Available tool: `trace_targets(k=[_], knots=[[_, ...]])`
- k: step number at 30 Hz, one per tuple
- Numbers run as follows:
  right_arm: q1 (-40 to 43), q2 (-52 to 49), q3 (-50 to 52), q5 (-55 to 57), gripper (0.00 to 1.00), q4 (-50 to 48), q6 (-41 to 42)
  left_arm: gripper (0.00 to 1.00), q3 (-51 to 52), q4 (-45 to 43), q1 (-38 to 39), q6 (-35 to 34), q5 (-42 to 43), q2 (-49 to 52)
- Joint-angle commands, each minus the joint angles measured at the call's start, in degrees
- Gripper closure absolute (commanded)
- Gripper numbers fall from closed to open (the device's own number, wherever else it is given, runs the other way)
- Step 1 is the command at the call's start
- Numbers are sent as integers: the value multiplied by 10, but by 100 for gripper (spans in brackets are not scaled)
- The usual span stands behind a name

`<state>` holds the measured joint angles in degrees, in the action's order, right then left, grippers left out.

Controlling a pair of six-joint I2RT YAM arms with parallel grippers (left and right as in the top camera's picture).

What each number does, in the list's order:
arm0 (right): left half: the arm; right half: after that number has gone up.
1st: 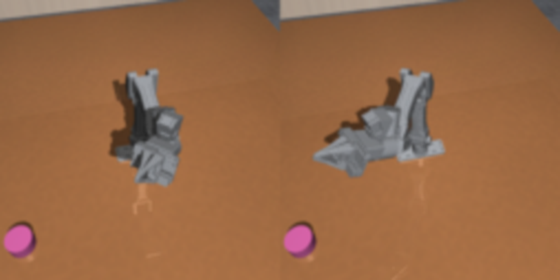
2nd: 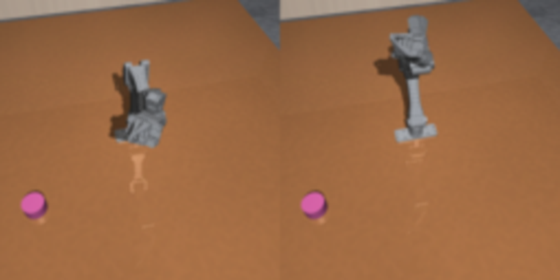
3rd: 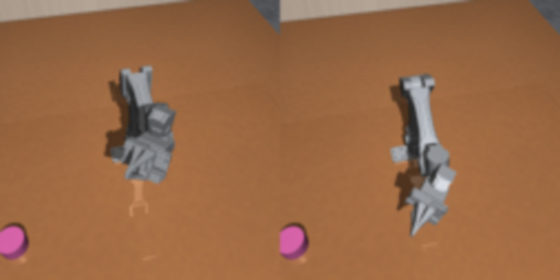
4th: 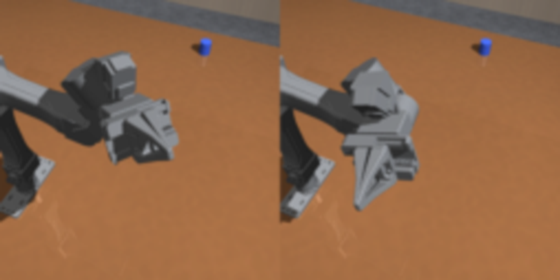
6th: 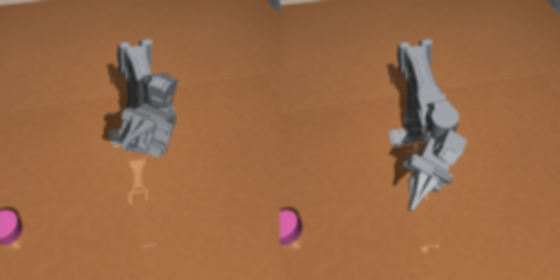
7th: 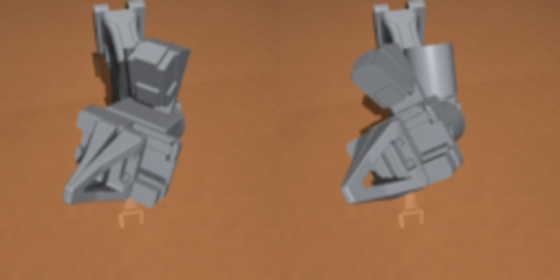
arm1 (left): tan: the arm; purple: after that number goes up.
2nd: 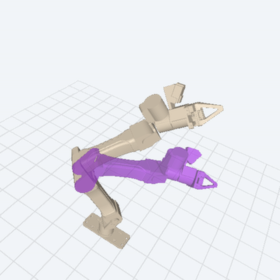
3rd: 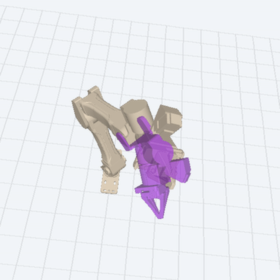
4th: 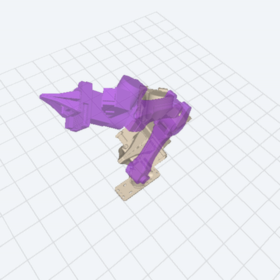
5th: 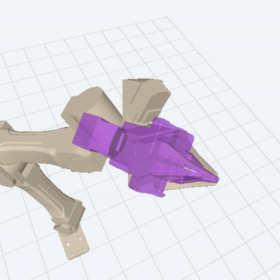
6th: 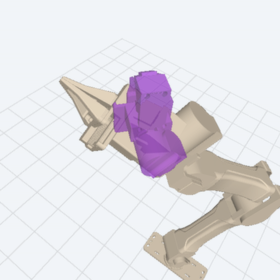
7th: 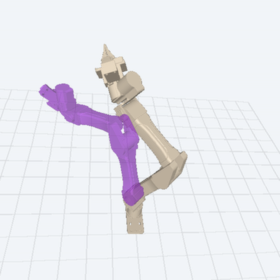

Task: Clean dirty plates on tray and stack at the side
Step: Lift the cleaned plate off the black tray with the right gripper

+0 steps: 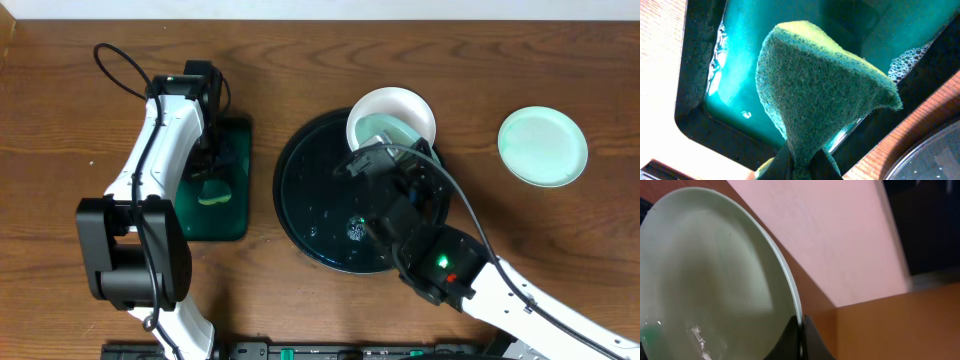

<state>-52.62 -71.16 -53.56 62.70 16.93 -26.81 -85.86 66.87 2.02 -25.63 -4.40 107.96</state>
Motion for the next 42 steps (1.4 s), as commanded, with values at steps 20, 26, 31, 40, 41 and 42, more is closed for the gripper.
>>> trace_targets(k=[20, 26, 31, 40, 41, 42], knots=[[-35, 7, -13, 125, 99, -15, -247, 93, 0, 2, 0, 4, -1, 1], [-35, 7, -13, 138, 99, -30, -265, 93, 0, 2, 0, 4, -1, 1], [-52, 2, -13, 111, 99, -11, -191, 92, 0, 2, 0, 4, 0, 1], [-25, -16, -13, 160, 99, -105, -81, 93, 0, 6, 0, 5, 0, 1], [-30, -16, -13, 151, 99, -101, -89, 93, 0, 6, 0, 5, 0, 1], [-40, -16, -13, 146, 99, -92, -117, 93, 0, 6, 0, 5, -1, 1]])
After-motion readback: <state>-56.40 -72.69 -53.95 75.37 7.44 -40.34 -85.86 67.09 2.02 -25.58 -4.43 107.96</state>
